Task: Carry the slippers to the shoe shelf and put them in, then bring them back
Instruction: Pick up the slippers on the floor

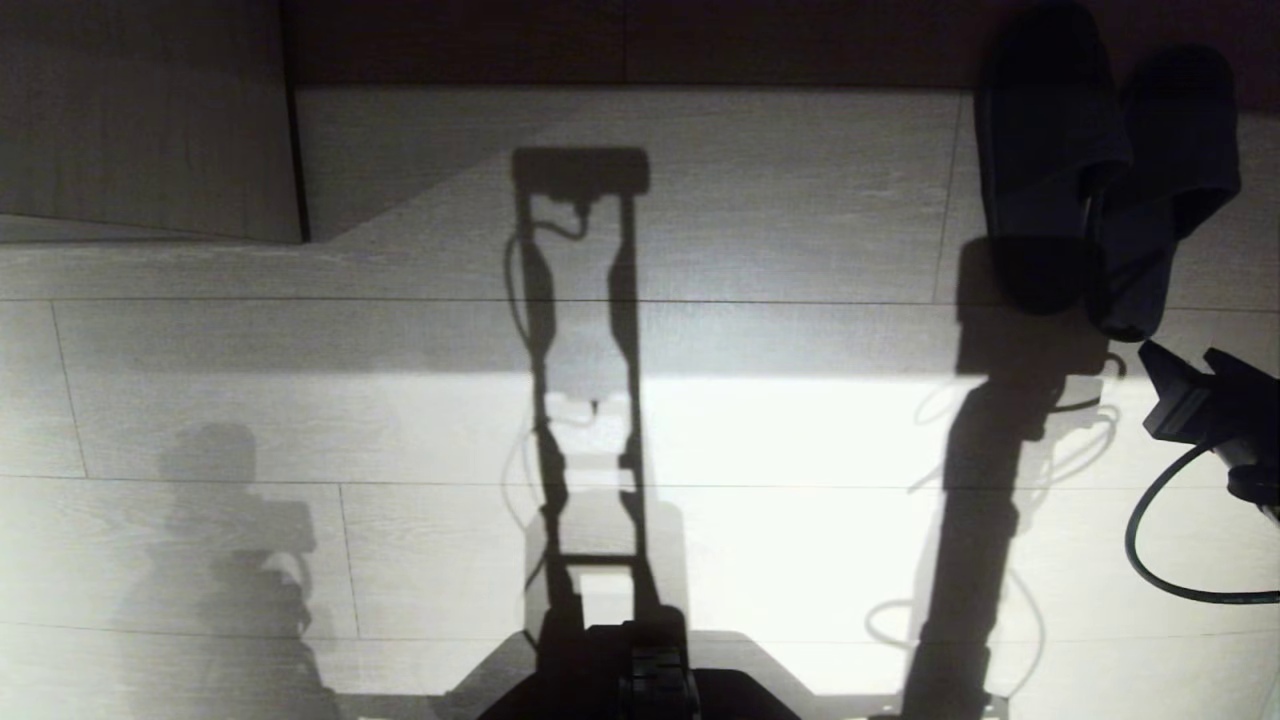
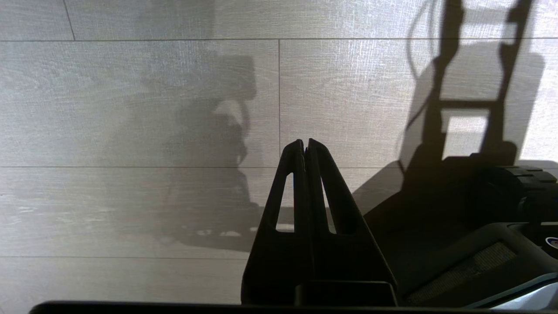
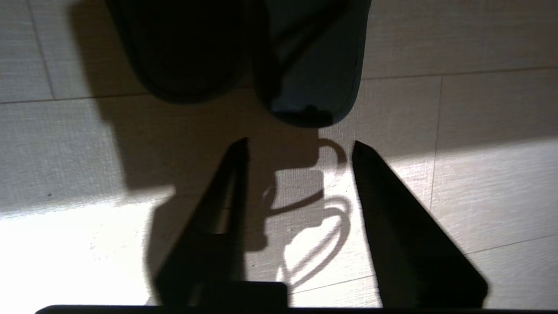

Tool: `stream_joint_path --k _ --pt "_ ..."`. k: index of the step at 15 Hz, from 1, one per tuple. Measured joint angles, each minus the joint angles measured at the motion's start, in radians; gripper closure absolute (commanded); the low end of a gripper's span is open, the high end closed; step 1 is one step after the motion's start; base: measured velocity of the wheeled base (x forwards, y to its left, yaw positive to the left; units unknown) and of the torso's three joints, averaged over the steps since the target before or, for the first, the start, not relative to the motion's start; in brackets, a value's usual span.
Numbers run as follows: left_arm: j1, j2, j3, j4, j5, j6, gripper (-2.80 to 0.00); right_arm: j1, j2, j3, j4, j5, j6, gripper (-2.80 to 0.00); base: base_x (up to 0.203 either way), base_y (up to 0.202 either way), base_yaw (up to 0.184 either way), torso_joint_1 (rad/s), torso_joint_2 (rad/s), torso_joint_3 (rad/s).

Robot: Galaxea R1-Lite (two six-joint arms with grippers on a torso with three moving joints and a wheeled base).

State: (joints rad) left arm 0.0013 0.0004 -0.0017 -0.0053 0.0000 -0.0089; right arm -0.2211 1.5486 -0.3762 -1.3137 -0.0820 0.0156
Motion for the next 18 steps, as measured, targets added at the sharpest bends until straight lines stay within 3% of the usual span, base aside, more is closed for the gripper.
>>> stream_joint_path --k 10,18 --pt "0.0 0.0 0.0 0.0 0.0 0.0 0.0 0.002 0.112 -0.108 -0.018 -0.001 0.113 -2.8 0.0 0.0 0.0 0.0 0.0 0.0" --pt "0.0 0.0 0.0 0.0 0.0 0.0 0.0 0.028 0.197 -0.244 -0.015 0.011 0.118 -2.8 0.0 0.0 0.0 0.0 0.0 0.0"
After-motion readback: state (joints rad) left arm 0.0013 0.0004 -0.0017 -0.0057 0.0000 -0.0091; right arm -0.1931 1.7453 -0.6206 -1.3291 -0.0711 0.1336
